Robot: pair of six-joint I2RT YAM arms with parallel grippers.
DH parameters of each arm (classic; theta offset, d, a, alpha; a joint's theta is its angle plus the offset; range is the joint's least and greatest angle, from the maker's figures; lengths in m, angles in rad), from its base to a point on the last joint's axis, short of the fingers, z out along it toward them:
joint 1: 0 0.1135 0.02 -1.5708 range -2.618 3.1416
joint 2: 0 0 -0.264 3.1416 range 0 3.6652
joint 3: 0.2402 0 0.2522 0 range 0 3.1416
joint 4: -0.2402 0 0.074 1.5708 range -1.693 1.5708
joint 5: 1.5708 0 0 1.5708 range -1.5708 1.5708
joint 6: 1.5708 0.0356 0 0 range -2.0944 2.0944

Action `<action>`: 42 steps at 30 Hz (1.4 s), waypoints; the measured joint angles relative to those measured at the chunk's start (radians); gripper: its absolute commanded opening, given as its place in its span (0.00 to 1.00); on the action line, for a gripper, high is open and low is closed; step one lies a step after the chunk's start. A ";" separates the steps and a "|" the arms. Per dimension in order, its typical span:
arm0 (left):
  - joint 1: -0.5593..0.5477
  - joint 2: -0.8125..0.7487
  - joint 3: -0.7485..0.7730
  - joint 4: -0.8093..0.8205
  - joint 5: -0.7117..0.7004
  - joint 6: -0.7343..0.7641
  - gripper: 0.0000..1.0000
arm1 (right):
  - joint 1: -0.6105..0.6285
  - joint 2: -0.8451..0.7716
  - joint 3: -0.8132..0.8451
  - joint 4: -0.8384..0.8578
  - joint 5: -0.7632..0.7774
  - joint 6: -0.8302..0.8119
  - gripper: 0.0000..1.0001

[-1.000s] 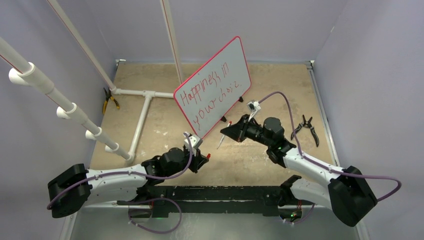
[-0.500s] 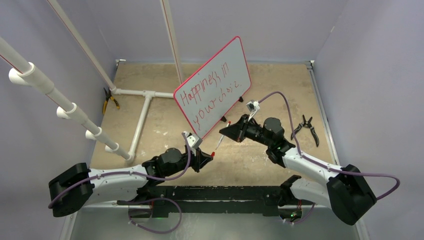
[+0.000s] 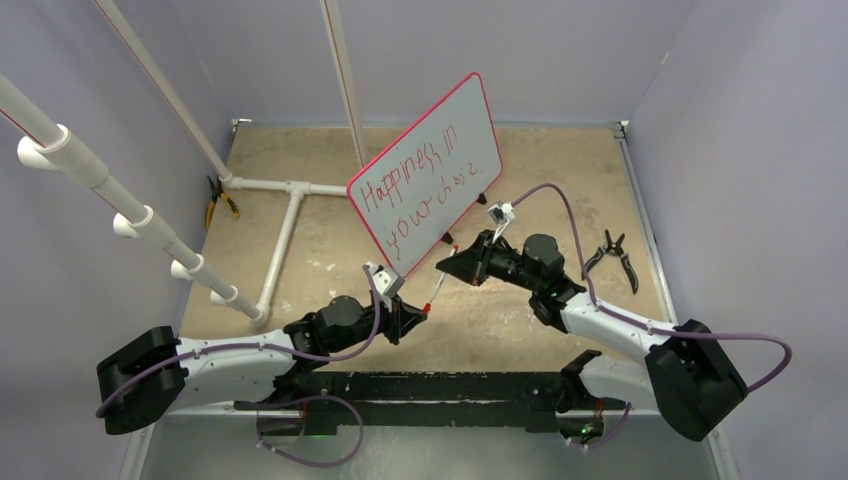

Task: Write a sentence on the whiteboard
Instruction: Insert the whiteboard marker without the cap into the pen cap.

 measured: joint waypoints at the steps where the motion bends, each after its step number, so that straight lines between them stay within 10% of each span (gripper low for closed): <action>1: 0.000 0.000 0.000 0.002 0.000 0.000 0.00 | 0.000 0.002 0.000 0.004 -0.002 0.000 0.00; 42: 0.000 0.088 0.068 0.089 -0.060 0.048 0.00 | -0.002 0.053 -0.013 0.089 -0.055 0.000 0.00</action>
